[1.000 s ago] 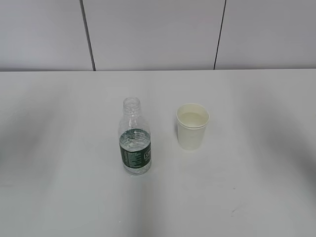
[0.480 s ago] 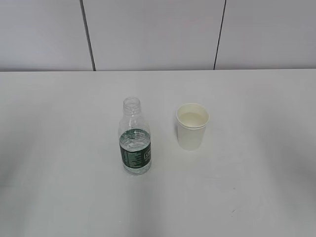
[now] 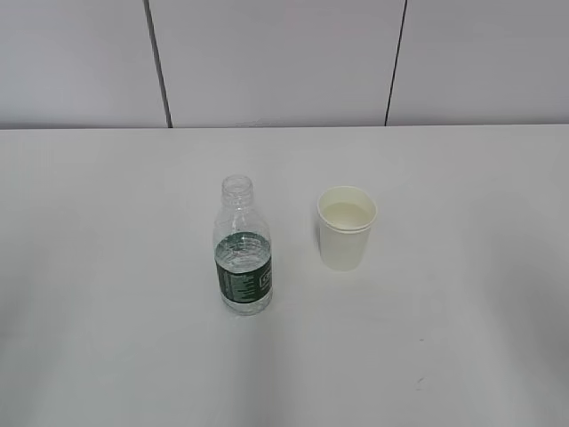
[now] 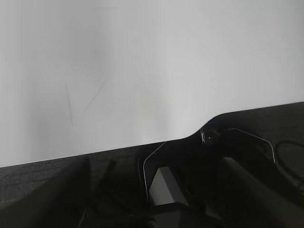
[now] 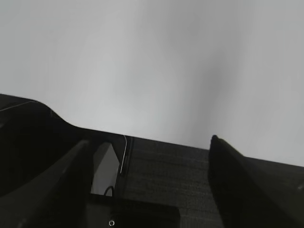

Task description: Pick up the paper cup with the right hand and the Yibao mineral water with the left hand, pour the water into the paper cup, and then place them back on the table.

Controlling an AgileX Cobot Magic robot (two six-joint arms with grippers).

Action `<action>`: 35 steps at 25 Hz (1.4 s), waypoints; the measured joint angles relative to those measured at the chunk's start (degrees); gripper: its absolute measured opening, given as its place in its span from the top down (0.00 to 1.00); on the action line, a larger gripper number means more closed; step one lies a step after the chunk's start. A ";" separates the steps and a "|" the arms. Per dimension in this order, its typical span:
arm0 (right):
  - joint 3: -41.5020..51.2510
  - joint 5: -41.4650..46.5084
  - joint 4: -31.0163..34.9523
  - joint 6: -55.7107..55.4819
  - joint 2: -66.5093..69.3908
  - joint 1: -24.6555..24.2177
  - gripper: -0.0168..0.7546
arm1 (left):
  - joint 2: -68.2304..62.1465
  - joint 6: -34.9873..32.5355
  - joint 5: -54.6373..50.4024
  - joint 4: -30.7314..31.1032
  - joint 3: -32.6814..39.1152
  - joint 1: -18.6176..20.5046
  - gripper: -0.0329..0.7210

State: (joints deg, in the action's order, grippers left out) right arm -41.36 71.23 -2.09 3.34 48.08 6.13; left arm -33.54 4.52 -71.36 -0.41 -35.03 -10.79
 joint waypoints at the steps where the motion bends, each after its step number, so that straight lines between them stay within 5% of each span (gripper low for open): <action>1: 0.96 -0.11 0.00 0.00 -0.35 0.00 0.22 | 1.15 0.00 -0.05 0.00 0.63 0.00 0.29; 16: 11.45 -3.75 0.00 0.00 -9.65 0.00 0.22 | 14.25 0.00 8.11 0.00 5.70 0.00 0.31; 35: 13.59 -6.34 0.00 0.00 -37.76 0.00 0.22 | 34.32 -0.05 8.03 0.00 5.74 0.00 0.32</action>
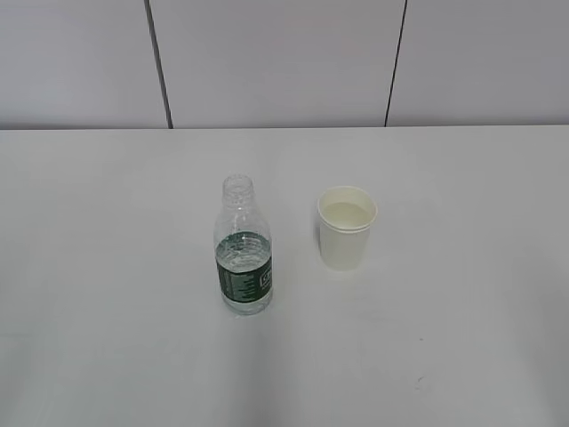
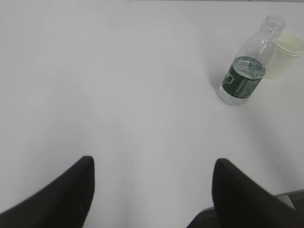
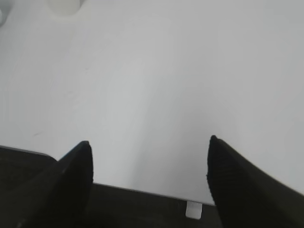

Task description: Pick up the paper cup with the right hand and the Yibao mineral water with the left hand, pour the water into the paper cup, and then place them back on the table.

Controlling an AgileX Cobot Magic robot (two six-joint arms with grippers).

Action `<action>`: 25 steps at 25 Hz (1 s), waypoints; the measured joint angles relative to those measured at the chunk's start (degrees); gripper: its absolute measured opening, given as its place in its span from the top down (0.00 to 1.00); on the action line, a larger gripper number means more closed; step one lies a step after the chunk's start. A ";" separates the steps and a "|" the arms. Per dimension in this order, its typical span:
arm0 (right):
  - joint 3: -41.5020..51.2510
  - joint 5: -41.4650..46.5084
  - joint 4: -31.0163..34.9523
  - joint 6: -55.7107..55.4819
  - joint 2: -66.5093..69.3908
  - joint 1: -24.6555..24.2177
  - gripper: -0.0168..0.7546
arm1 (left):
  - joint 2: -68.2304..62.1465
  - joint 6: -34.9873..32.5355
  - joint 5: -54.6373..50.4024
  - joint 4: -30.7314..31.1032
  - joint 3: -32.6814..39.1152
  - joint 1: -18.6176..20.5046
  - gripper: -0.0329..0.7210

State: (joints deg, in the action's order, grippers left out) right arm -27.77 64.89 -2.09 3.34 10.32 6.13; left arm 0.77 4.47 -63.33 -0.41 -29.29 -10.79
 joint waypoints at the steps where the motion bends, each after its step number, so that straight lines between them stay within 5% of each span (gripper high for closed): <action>1: 0.00 0.10 0.00 0.00 -1.83 0.00 0.22 | 0.08 -0.12 -0.15 -0.07 0.00 0.00 0.32; 25: 0.00 0.69 0.00 -0.90 -11.36 0.00 0.22 | 0.31 -0.34 -0.20 -0.15 0.00 0.00 0.35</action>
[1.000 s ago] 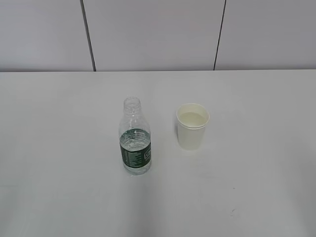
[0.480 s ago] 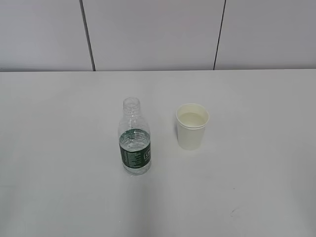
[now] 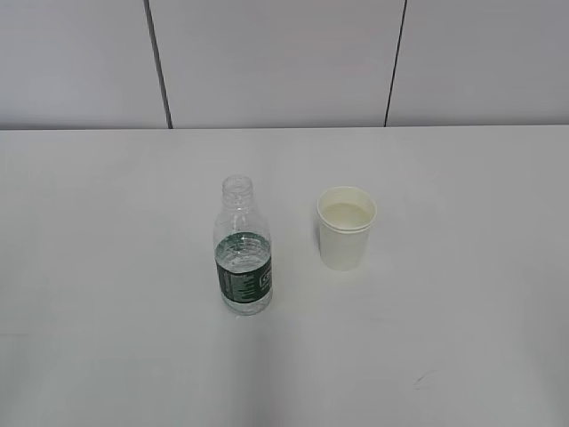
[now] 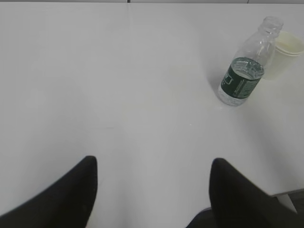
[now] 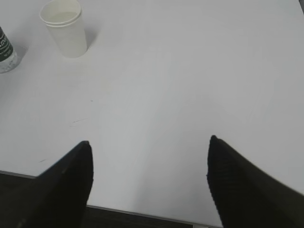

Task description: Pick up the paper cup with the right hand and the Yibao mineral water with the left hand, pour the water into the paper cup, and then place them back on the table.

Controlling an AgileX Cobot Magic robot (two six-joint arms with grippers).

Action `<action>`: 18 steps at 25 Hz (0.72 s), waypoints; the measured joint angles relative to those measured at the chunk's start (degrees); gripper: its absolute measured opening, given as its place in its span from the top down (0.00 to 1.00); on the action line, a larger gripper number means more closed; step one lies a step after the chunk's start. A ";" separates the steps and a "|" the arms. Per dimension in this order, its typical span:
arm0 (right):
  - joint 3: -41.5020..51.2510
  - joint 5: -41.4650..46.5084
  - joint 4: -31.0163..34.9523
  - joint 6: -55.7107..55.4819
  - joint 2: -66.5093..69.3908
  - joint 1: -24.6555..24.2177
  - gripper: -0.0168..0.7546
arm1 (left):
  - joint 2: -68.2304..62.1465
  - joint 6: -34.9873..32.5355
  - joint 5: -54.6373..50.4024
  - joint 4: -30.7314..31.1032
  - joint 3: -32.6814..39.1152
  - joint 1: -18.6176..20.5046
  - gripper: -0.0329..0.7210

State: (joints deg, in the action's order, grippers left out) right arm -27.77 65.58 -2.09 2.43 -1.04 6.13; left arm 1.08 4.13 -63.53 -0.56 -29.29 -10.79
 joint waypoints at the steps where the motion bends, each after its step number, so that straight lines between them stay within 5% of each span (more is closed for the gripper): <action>1: 0.00 0.00 0.00 0.00 0.00 0.00 0.22 | 0.00 0.00 0.00 0.00 0.00 0.00 0.35; 18: 0.00 0.00 0.00 -0.09 0.00 -5.59 0.22 | 0.00 0.00 0.00 0.00 0.00 8.07 0.40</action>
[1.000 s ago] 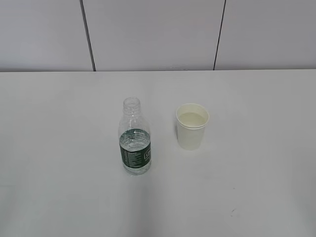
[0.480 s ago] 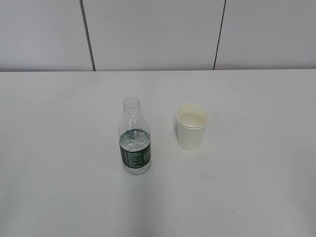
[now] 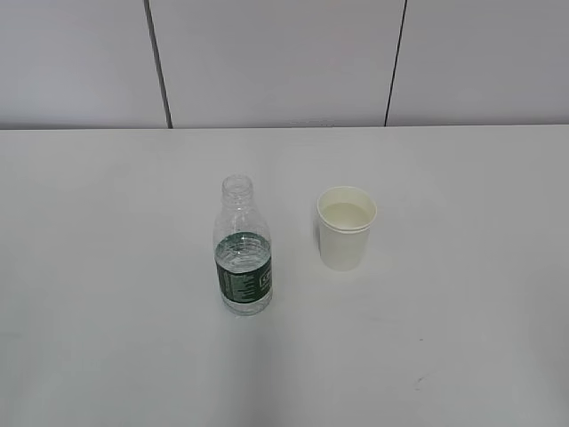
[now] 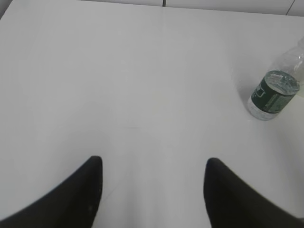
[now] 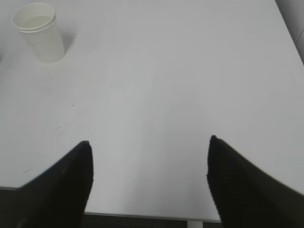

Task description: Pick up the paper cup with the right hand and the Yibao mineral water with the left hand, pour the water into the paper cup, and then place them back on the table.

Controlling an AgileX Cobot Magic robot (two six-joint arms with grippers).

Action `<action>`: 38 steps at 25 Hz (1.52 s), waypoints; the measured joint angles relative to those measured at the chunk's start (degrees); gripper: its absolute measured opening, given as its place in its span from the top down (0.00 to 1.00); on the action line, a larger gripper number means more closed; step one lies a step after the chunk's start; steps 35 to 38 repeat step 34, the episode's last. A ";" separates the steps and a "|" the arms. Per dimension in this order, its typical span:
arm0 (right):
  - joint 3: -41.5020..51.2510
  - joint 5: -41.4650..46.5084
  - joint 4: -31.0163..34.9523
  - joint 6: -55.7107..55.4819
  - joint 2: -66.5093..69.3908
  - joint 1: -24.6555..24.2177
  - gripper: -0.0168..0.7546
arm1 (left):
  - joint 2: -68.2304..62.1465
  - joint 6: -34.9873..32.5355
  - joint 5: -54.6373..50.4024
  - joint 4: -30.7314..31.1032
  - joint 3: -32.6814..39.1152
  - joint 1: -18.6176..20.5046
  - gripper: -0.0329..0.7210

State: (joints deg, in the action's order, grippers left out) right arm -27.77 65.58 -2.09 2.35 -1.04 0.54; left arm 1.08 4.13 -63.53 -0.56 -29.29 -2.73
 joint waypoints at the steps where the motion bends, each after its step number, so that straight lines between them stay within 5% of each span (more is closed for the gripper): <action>1: 0.00 0.00 0.00 0.00 0.00 0.00 0.22 | 0.00 0.00 0.00 0.00 0.00 0.00 0.40; 38: 0.00 0.00 0.00 -0.03 0.00 0.00 0.22 | 0.00 0.00 0.00 0.00 0.00 0.00 0.52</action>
